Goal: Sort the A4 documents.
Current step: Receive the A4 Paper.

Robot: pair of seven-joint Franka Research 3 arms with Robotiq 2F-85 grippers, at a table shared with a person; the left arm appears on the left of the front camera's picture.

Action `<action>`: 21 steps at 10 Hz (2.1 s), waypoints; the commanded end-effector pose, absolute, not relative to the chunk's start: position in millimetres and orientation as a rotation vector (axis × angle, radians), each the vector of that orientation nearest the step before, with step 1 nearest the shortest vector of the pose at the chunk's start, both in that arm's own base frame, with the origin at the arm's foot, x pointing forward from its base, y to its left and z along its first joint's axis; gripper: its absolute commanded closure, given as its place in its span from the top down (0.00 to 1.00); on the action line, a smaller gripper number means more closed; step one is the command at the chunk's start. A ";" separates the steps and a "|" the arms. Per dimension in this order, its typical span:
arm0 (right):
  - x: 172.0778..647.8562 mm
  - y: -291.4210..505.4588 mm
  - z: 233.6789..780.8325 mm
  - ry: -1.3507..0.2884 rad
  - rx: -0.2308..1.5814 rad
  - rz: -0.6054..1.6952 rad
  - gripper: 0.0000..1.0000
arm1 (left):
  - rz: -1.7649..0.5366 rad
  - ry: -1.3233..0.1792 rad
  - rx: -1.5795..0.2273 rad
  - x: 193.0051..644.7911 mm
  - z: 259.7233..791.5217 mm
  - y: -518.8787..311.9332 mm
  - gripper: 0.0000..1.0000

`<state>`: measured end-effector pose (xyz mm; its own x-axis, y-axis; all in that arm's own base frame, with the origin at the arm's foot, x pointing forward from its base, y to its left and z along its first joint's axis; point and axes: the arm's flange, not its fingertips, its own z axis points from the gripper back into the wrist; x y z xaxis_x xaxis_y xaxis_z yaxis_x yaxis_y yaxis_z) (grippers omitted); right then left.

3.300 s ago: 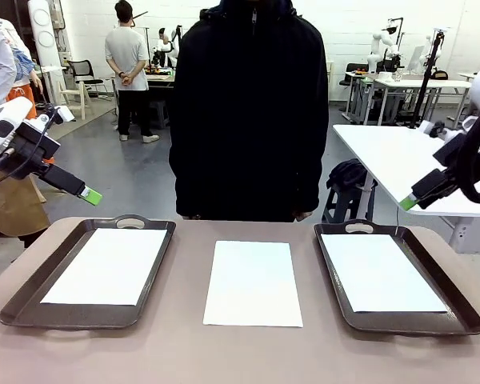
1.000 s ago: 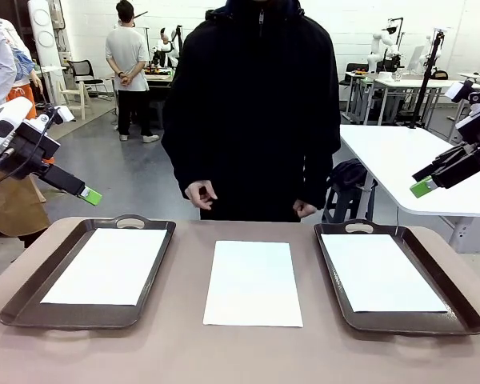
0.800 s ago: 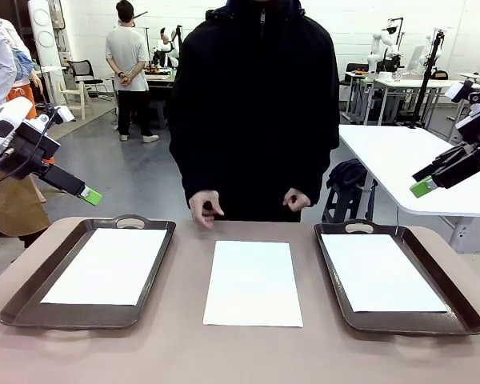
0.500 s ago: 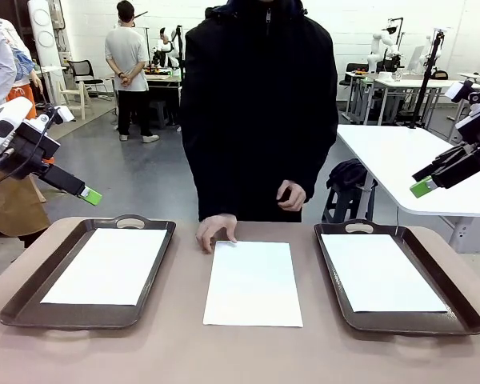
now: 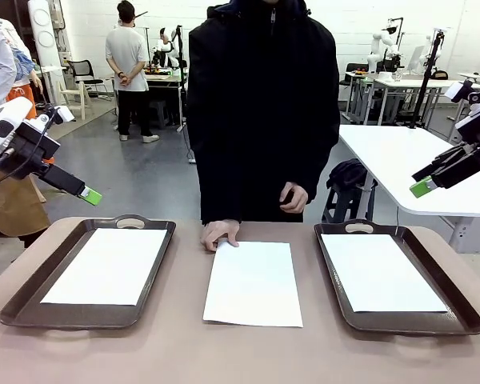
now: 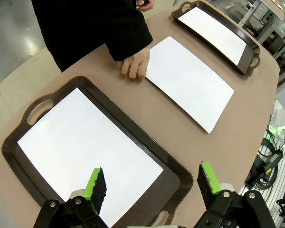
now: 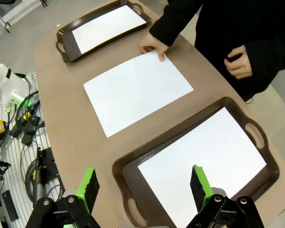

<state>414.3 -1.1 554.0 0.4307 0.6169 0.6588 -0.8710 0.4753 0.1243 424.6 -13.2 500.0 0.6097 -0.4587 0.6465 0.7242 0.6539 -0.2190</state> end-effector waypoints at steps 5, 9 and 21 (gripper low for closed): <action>414.6 0.1 553.7 -0.588 0.481 0.988 1.00 | -0.716 -0.589 -0.500 424.2 500.2 -12.5 1.00; 414.6 0.1 553.7 -0.588 0.481 0.988 1.00 | -0.716 -0.589 -0.500 424.2 500.2 -12.5 1.00; 414.6 0.1 553.7 -0.588 0.481 0.988 1.00 | -0.716 -0.589 -0.500 424.2 500.2 -12.5 1.00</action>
<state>414.3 -1.0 554.0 0.4305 0.6170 0.6588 -0.8711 0.4751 0.1243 424.6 -13.2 500.0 0.6097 -0.4587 0.6465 0.7242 0.6539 -0.2190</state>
